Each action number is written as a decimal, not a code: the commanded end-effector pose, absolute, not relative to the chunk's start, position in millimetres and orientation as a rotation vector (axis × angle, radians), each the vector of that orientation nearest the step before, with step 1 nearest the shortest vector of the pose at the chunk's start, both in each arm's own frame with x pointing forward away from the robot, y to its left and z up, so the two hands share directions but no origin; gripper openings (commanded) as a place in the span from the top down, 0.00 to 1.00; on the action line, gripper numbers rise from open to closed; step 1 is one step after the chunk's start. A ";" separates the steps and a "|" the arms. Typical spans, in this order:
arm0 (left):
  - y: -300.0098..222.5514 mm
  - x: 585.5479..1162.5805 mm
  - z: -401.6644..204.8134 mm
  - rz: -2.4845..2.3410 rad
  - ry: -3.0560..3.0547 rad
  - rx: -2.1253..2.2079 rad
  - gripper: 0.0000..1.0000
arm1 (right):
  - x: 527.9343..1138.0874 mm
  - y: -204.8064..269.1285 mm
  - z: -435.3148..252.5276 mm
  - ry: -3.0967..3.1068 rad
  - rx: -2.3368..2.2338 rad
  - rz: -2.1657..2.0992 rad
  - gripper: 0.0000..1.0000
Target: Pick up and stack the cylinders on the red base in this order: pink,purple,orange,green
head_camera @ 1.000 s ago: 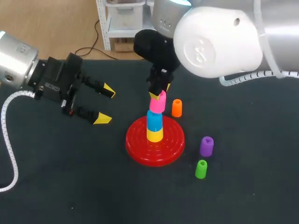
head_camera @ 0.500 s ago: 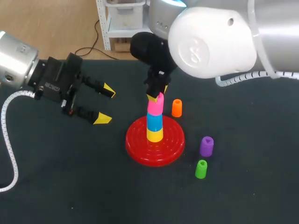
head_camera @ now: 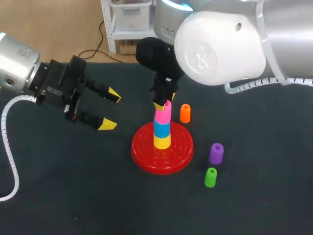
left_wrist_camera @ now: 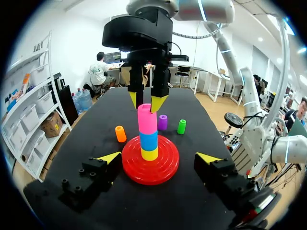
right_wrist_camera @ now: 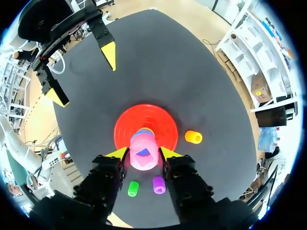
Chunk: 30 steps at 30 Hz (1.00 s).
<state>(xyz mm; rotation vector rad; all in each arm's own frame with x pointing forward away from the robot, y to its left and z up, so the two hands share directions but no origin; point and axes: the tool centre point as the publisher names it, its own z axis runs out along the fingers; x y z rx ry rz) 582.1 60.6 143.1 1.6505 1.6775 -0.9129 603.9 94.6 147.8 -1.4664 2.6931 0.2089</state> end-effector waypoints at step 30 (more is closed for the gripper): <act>61.7 581.6 142.3 -0.913 1.673 1.649 0.00 | 596.0 105.8 129.4 2.702 -1.551 0.073 1.00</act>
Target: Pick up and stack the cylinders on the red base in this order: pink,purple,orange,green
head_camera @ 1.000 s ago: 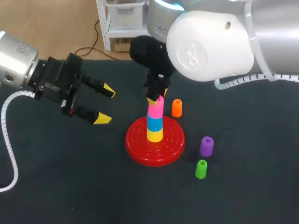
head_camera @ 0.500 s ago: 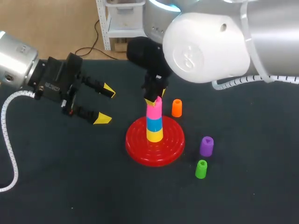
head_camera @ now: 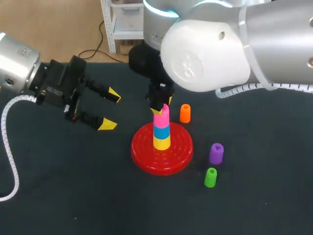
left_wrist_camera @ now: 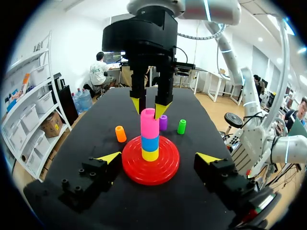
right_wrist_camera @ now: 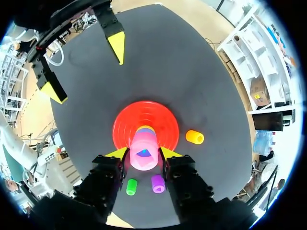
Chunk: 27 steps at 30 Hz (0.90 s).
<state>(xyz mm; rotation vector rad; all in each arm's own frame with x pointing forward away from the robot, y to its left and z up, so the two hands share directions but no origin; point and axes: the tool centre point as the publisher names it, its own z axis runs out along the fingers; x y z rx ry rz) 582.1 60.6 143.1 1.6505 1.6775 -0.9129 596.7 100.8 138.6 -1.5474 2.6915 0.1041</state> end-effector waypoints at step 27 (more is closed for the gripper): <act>61.7 581.6 142.3 -0.913 1.673 1.649 0.00 | 610.2 66.1 168.9 2.639 -1.256 0.086 0.00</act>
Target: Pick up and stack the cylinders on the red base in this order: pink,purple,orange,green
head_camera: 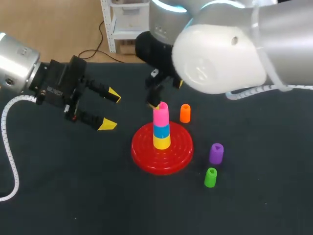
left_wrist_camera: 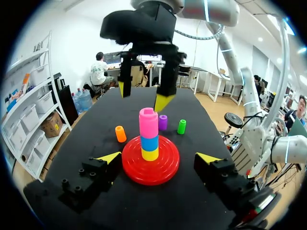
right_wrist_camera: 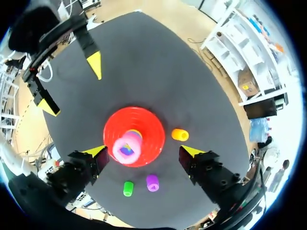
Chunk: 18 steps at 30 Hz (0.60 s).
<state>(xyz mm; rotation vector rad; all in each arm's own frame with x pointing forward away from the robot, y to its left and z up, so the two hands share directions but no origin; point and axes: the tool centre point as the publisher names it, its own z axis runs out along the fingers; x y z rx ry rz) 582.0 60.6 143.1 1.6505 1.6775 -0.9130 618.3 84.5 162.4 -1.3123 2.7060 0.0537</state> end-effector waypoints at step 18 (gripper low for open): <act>61.7 581.6 142.3 -0.913 1.673 1.649 0.00 | 607.6 6.5 140.4 2.769 -1.027 0.111 0.00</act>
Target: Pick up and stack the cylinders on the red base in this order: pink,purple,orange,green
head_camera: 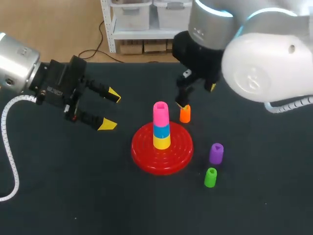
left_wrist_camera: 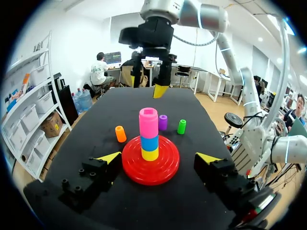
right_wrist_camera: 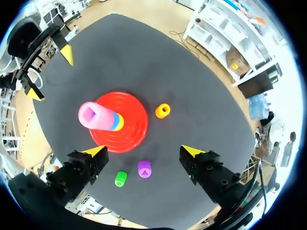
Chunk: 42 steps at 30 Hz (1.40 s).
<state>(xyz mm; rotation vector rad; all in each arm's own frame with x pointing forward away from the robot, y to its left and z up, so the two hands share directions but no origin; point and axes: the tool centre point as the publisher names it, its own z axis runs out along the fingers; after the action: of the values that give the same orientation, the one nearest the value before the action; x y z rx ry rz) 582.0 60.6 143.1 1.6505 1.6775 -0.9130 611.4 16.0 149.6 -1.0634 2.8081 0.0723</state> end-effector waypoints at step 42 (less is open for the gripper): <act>61.7 581.6 142.3 -0.913 1.673 1.649 0.00 | 557.6 -33.5 38.4 3.092 -0.299 -0.043 0.00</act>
<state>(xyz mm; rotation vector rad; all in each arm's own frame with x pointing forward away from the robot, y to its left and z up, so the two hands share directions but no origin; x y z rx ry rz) 582.0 60.6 143.1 1.6505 1.6776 -0.9129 560.8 -33.8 39.4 -0.3090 3.1054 -0.0263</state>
